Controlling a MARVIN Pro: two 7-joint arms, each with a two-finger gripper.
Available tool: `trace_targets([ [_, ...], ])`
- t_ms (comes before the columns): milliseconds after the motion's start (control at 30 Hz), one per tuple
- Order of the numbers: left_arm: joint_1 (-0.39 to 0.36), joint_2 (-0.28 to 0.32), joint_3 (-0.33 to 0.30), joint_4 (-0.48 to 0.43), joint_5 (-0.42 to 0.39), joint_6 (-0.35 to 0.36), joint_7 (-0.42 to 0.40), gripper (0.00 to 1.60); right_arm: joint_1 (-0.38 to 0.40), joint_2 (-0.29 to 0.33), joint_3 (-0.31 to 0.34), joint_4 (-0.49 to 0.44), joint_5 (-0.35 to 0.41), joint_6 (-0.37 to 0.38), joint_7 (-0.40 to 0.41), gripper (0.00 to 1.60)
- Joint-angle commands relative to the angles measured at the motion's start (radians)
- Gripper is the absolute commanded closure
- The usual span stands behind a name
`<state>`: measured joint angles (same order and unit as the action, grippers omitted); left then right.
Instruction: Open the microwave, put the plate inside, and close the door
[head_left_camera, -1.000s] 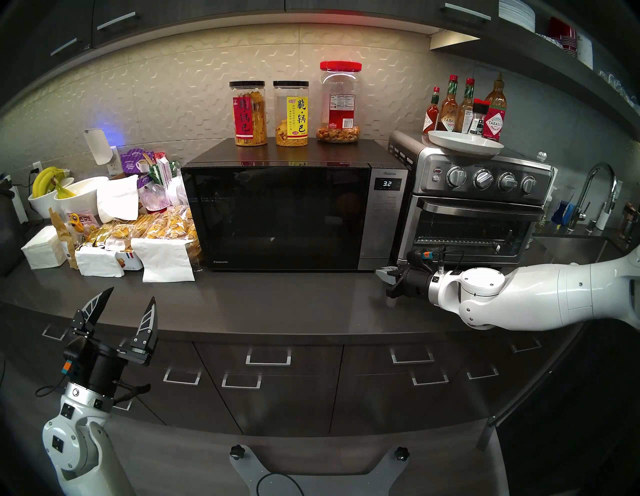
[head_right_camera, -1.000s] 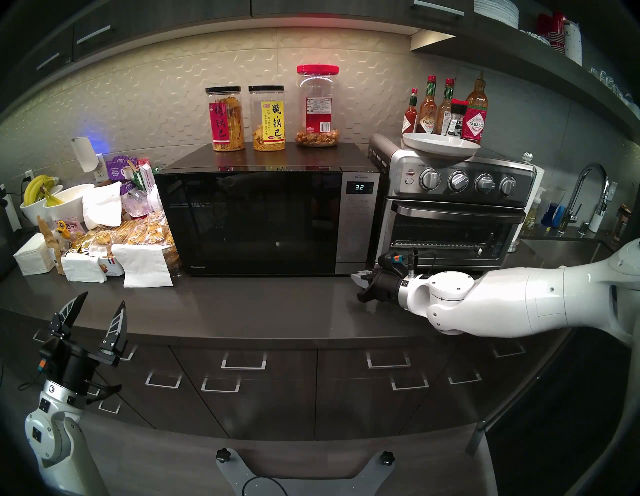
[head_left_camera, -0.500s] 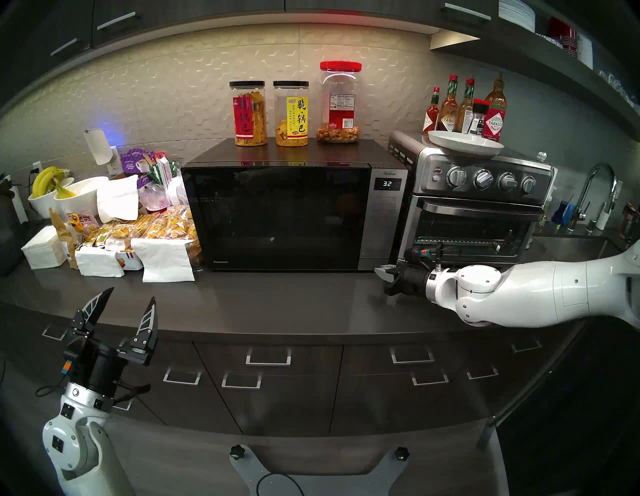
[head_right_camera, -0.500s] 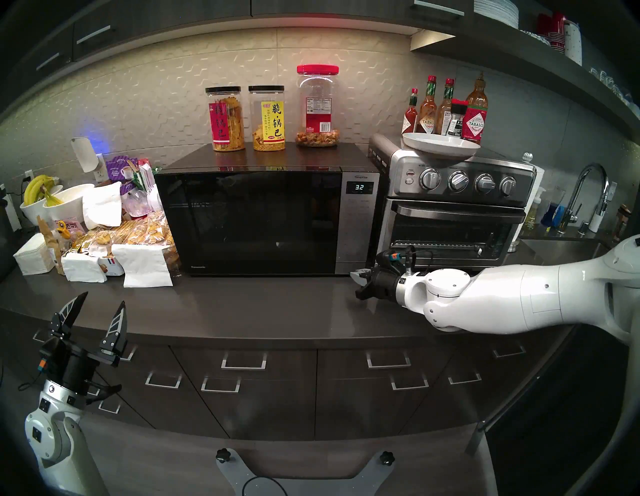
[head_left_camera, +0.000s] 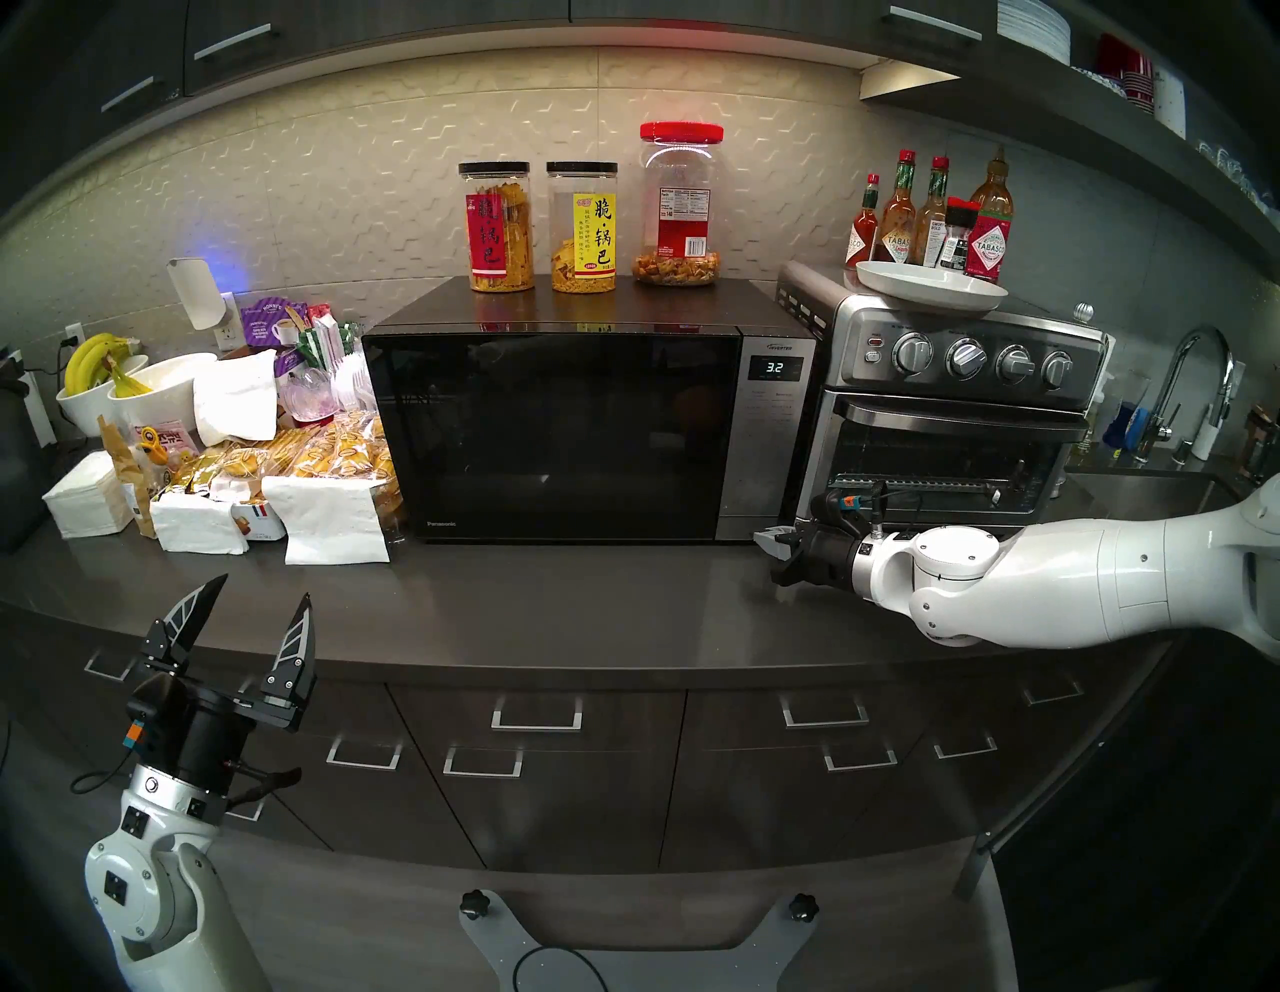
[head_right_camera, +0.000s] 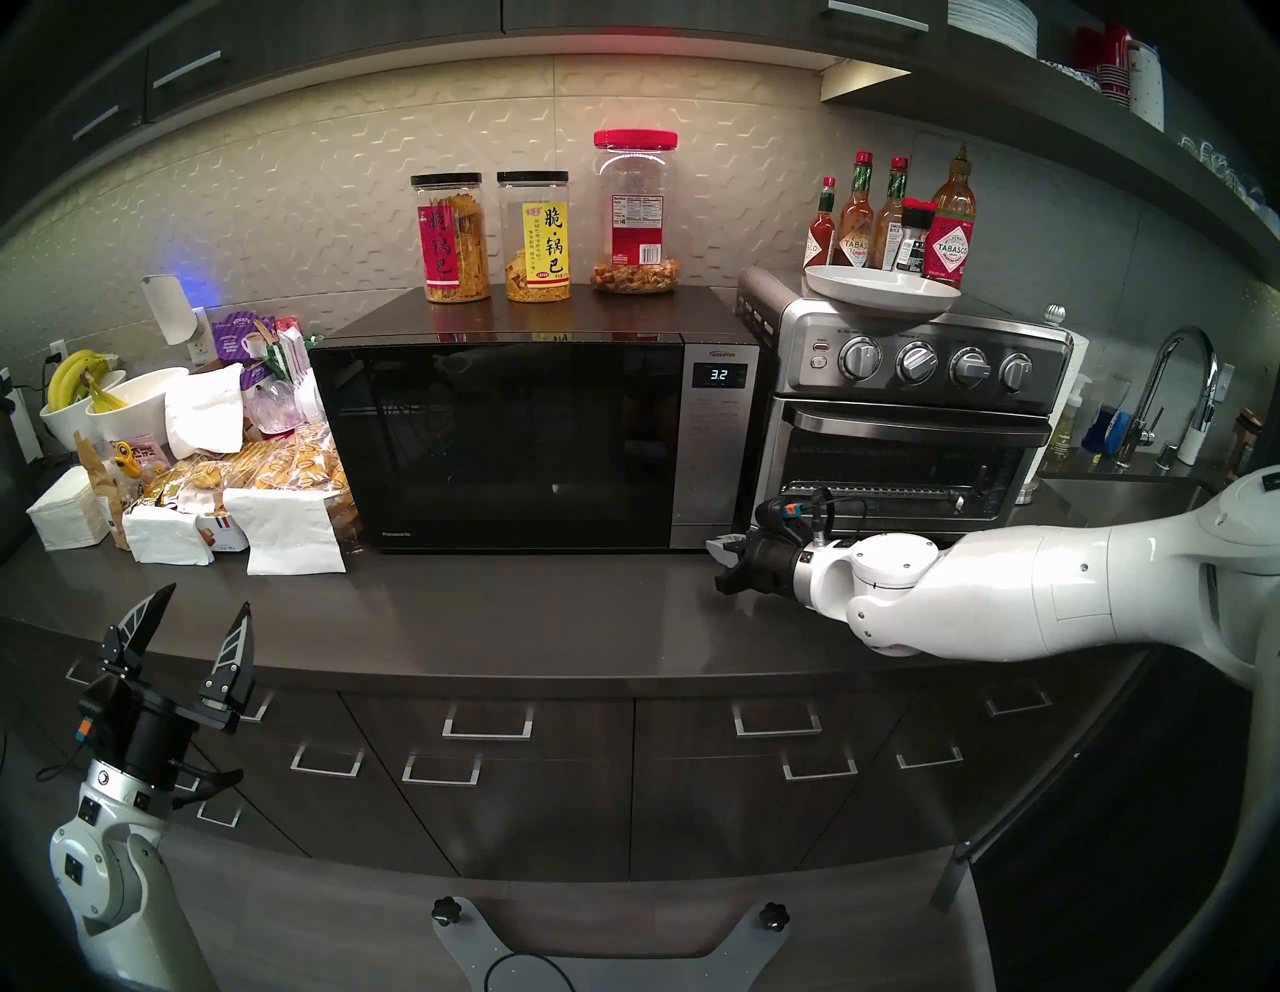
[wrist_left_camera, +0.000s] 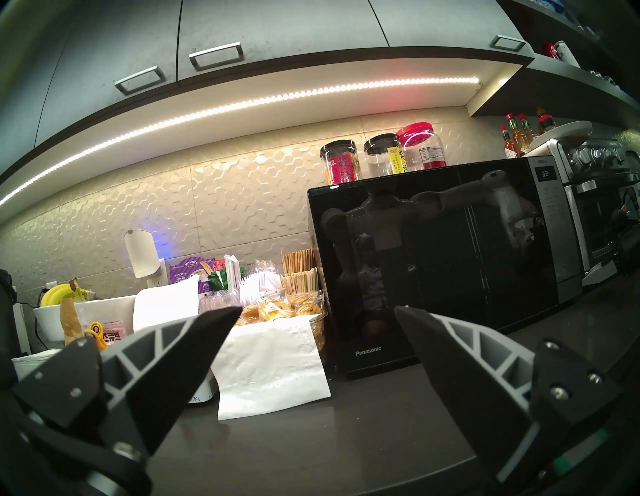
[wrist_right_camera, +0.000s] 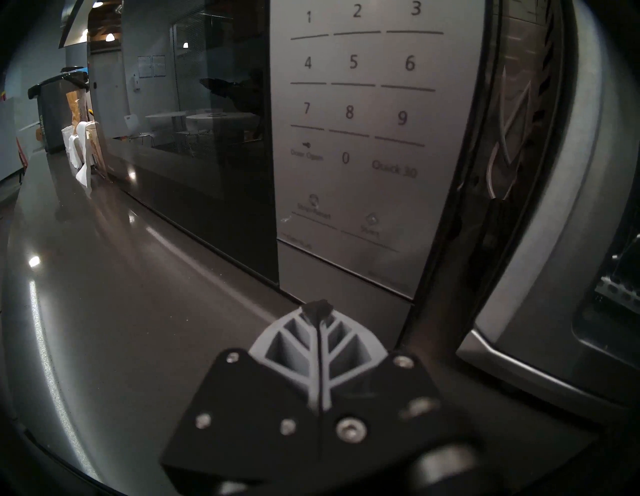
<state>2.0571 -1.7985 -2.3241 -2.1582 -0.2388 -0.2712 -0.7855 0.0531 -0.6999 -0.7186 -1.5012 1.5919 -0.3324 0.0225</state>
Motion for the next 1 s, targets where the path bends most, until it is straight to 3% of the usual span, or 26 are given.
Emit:
trace_targets([
  [0, 0.0, -0.001, 0.0, -0.016, -0.002, -0.001, 0.0, 0.0, -0.004, -0.028, 0.019, 0.032, 0.014, -0.006, -0.007, 1.6],
  [233, 0.0, -0.001, 0.0, -0.016, -0.002, -0.001, 0.0, 0.0, -0.041, -0.075, 0.039, 0.111, 0.056, -0.007, 0.004, 1.6],
  [433, 0.0, -0.001, 0.0, -0.016, -0.002, -0.001, 0.0, 0.0, -0.051, -0.082, 0.044, 0.124, 0.06, -0.013, 0.002, 1.6],
  [700, 0.0, -0.001, 0.0, -0.015, -0.002, -0.001, 0.0, 0.0, -0.075, -0.089, 0.049, 0.129, 0.028, -0.092, -0.048, 1.6],
  [967, 0.0, -0.001, 0.0, -0.015, -0.002, -0.001, 0.0, 0.0, -0.074, -0.083, 0.054, 0.122, 0.019, -0.111, -0.07, 1.6],
])
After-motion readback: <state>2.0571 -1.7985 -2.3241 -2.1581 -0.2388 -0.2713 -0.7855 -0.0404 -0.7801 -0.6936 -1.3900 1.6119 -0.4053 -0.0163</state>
